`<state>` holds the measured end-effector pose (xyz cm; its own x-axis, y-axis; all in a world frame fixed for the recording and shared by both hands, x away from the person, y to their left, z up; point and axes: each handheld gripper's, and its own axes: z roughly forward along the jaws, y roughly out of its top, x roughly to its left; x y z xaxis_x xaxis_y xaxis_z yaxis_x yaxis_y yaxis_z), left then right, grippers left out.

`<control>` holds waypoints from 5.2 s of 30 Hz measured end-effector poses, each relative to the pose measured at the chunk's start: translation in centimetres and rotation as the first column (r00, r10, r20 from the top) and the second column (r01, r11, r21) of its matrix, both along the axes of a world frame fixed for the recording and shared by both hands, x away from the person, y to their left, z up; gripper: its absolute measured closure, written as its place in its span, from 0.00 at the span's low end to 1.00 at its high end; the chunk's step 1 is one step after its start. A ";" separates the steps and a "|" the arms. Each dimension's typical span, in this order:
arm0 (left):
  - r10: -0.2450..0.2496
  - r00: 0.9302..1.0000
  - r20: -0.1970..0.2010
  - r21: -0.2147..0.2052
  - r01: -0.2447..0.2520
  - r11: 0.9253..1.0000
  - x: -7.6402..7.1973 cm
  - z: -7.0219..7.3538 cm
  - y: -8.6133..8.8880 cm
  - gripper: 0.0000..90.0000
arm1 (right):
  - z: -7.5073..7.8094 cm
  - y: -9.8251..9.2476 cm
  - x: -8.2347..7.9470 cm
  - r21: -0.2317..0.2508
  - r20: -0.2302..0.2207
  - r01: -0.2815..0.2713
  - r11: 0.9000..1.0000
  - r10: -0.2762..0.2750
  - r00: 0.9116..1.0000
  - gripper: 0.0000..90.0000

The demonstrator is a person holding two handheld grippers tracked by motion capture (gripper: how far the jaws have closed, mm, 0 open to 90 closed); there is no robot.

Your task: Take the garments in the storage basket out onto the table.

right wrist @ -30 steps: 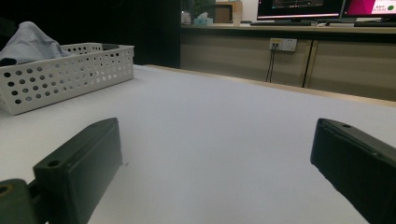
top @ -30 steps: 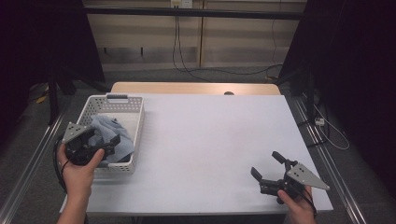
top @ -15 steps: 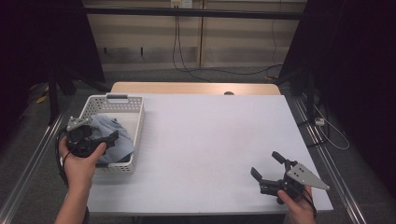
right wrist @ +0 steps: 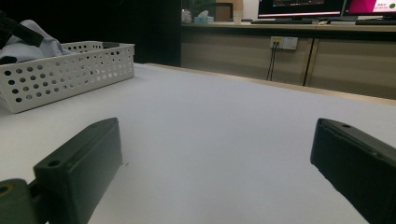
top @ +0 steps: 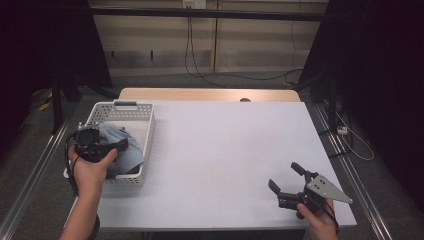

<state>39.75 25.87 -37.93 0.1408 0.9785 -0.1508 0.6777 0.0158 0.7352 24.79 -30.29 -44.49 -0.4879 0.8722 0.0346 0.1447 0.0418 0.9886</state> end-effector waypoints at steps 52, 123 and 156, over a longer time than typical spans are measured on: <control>0.128 0.961 -0.246 -0.041 -0.142 0.989 5.7 -2.6 -0.7 0.03 | -0.2 0.4 0.2 -0.027 -0.013 -0.020 0.999 0.019 1.000 0.02; 0.015 0.997 -0.079 -0.138 -0.026 0.990 5.8 4.8 -0.8 0.82 | 0.0 0.3 0.2 -0.030 0.005 -0.029 0.999 0.029 1.000 0.02; -0.261 0.965 -0.013 -0.184 0.254 0.949 5.1 11.7 -5.2 0.82 | 0.0 0.4 0.2 -0.030 0.007 -0.034 0.999 0.034 0.999 0.02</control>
